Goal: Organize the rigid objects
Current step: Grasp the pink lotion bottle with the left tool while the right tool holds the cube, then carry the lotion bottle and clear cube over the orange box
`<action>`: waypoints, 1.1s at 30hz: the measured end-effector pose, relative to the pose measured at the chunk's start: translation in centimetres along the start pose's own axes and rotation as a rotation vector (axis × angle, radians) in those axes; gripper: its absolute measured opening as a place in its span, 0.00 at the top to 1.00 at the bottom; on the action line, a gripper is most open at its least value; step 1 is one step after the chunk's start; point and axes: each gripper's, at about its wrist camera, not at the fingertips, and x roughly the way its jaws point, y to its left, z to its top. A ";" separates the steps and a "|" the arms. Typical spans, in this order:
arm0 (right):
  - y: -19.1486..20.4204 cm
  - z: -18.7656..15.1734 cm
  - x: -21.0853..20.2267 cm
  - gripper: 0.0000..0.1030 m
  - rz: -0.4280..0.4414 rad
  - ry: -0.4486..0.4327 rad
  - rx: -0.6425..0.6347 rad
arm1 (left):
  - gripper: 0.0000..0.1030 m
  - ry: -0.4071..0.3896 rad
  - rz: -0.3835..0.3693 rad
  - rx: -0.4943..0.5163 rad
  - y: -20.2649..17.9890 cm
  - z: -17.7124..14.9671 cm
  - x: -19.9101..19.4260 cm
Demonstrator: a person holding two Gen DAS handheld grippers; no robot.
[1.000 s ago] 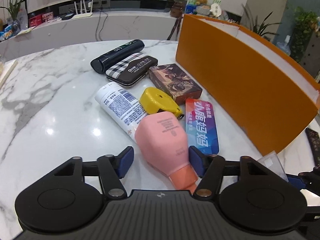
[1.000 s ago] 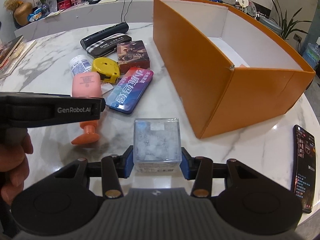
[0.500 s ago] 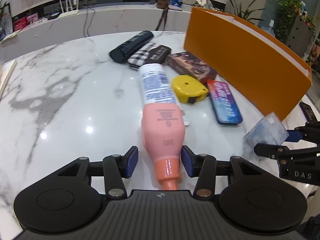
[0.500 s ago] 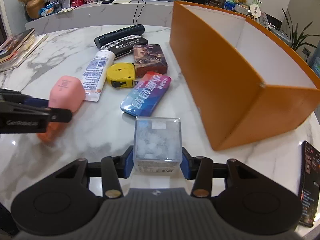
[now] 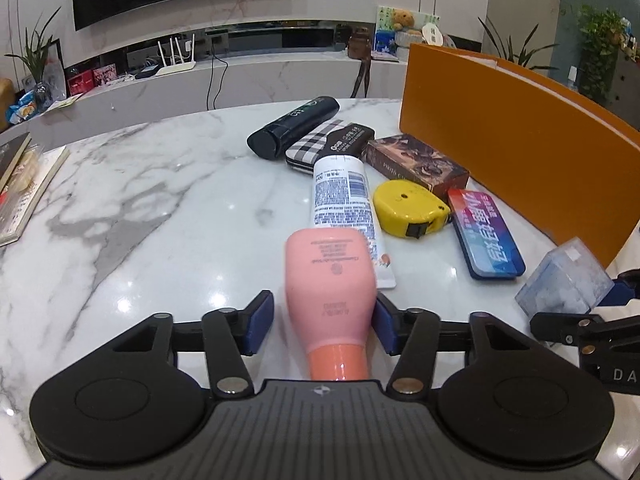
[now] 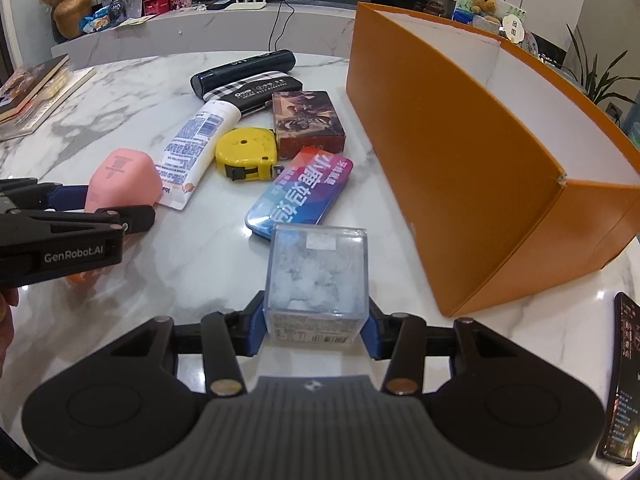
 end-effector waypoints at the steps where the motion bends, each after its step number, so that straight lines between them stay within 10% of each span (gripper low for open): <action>1: 0.0 0.0 0.0 0.53 0.000 -0.001 0.001 | 0.51 -0.001 -0.013 -0.001 0.1 0.0 0.0; 20: 0.5 1.2 -2.8 0.54 0.077 -0.061 0.008 | 0.52 0.020 -0.081 -0.030 3.9 1.6 -3.8; 33: -1.4 11.1 -7.1 0.54 0.100 -0.233 -0.067 | 0.51 -0.015 -0.121 0.052 3.4 6.8 -5.9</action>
